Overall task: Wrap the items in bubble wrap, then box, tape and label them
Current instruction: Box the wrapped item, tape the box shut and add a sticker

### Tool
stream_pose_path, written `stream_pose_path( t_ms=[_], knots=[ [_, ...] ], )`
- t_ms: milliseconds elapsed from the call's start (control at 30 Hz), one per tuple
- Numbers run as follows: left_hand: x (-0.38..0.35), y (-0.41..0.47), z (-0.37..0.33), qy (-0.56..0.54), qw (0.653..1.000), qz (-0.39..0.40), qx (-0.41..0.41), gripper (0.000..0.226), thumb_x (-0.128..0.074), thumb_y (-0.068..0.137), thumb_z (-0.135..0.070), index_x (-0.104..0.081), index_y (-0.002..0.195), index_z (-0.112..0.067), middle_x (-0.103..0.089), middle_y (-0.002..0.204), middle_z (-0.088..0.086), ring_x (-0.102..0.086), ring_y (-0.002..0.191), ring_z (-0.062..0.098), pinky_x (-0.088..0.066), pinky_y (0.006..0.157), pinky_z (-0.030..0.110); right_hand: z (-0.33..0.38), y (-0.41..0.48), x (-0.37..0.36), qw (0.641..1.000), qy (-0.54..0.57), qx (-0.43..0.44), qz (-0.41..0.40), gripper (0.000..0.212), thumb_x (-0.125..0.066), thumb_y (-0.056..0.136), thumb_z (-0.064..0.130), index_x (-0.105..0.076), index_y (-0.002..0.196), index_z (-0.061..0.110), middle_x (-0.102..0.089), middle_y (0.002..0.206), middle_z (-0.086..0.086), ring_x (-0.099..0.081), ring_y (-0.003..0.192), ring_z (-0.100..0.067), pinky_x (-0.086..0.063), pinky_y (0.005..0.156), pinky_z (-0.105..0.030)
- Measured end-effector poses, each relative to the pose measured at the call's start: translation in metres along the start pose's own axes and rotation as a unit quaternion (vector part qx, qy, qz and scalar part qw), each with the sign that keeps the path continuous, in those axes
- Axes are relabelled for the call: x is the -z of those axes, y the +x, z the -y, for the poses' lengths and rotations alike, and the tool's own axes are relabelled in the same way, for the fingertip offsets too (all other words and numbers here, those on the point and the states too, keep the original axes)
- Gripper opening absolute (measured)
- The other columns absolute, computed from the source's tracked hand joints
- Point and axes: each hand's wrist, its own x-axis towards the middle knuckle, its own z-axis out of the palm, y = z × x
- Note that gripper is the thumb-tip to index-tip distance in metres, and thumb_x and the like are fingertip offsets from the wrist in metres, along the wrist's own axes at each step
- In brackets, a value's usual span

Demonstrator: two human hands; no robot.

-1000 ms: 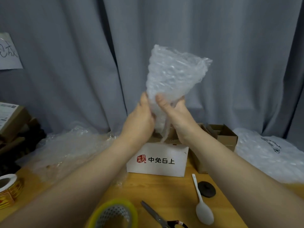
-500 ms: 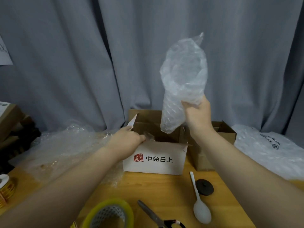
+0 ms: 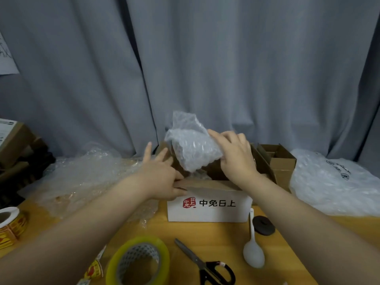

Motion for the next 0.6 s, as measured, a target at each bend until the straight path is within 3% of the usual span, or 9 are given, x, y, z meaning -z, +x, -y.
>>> stream_pose_path(
  t_ms=[100,200,267,333,400,433,500,533,600],
  knots=[
    [-0.007,-0.002,0.009,-0.035,0.998,0.039,0.018,0.044,-0.033,0.091,-0.065,-0.039,0.133,-0.055,-0.018,0.158,0.003,0.004,0.146,0.027,0.02,0.107,0.062,-0.011,-0.006,0.003,0.983,-0.126,0.072,0.116,0.079,-0.043,0.086,0.0,-0.017,0.151,0.036,-0.038,0.138,-0.004,-0.034,0.119,-0.025,-0.024,0.098,-0.034],
    [-0.018,-0.005,0.01,-0.044,0.999,0.028,0.009,0.049,-0.035,0.089,-0.065,-0.036,0.136,-0.053,-0.018,0.158,0.003,0.002,0.147,0.025,0.017,0.109,0.061,-0.003,-0.006,-0.001,0.939,-0.27,0.093,0.191,0.064,-0.041,0.096,0.024,-0.009,0.152,0.032,-0.027,0.148,-0.012,-0.028,0.128,-0.031,-0.021,0.105,-0.044],
    [-0.023,-0.005,0.011,-0.041,0.999,0.017,0.01,0.051,-0.036,0.088,-0.065,-0.036,0.137,-0.05,-0.018,0.158,0.003,0.001,0.147,0.024,0.018,0.109,0.06,0.009,0.0,-0.005,0.911,-0.316,0.074,0.256,0.064,-0.04,0.098,0.04,-0.009,0.153,0.03,-0.014,0.155,-0.017,-0.015,0.14,-0.037,-0.008,0.112,-0.056],
    [-0.025,-0.004,0.011,-0.047,0.999,0.008,0.006,0.052,-0.034,0.088,-0.065,-0.037,0.137,-0.048,-0.018,0.158,0.003,0.0,0.147,0.024,0.019,0.11,0.059,0.018,0.008,-0.005,0.916,-0.186,0.018,0.356,0.074,-0.046,0.095,0.046,-0.001,0.153,0.033,-0.005,0.16,-0.012,-0.003,0.146,-0.037,-0.001,0.115,-0.06],
    [-0.027,-0.004,0.012,-0.052,0.999,0.002,-0.008,0.066,-0.023,0.082,-0.076,-0.038,0.138,-0.046,-0.02,0.157,0.0,-0.001,0.147,0.023,0.02,0.109,0.057,0.027,0.012,-0.003,0.904,0.083,-0.066,0.414,0.081,-0.052,0.092,0.049,0.0,0.152,0.037,-0.003,0.161,0.0,-0.005,0.147,-0.027,-0.009,0.118,-0.049],
    [-0.026,-0.005,0.012,-0.059,0.998,0.006,-0.016,0.082,-0.012,0.072,-0.084,-0.037,0.139,-0.044,-0.019,0.157,-0.001,0.0,0.147,0.023,0.021,0.108,0.057,0.03,0.012,-0.006,0.894,0.163,-0.074,0.41,0.077,-0.05,0.093,0.05,-0.002,0.152,0.037,-0.003,0.161,0.003,-0.005,0.148,-0.023,-0.009,0.119,-0.044],
    [-0.022,-0.009,0.014,-0.119,0.992,0.031,-0.024,0.104,0.01,0.058,-0.09,-0.036,0.139,-0.046,-0.015,0.158,-0.001,0.003,0.147,0.021,0.023,0.108,0.054,0.034,0.01,-0.017,0.907,0.146,-0.027,0.393,0.059,-0.041,0.1,0.043,-0.016,0.152,0.032,-0.01,0.161,0.001,-0.007,0.148,-0.021,-0.01,0.12,-0.041],
    [-0.018,-0.011,0.016,-0.18,0.983,0.044,-0.008,0.099,0.015,0.061,-0.086,-0.034,0.138,-0.048,-0.016,0.158,-0.001,0.002,0.147,0.02,0.024,0.11,0.051,0.034,0.008,-0.025,0.917,0.111,-0.01,0.382,0.047,-0.039,0.102,0.035,-0.033,0.148,0.027,-0.022,0.158,-0.003,-0.015,0.146,-0.025,-0.015,0.119,-0.041],
    [-0.01,-0.009,0.018,-0.277,0.959,0.043,0.04,0.08,0.007,0.079,-0.073,-0.037,0.138,-0.041,-0.034,0.152,0.0,-0.015,0.145,0.017,0.022,0.112,0.047,0.037,0.004,-0.036,0.936,0.065,-0.025,0.346,0.026,-0.041,0.099,0.023,-0.064,0.112,0.025,-0.043,0.137,-0.01,-0.034,0.132,-0.032,-0.031,0.11,-0.042]
  ],
)
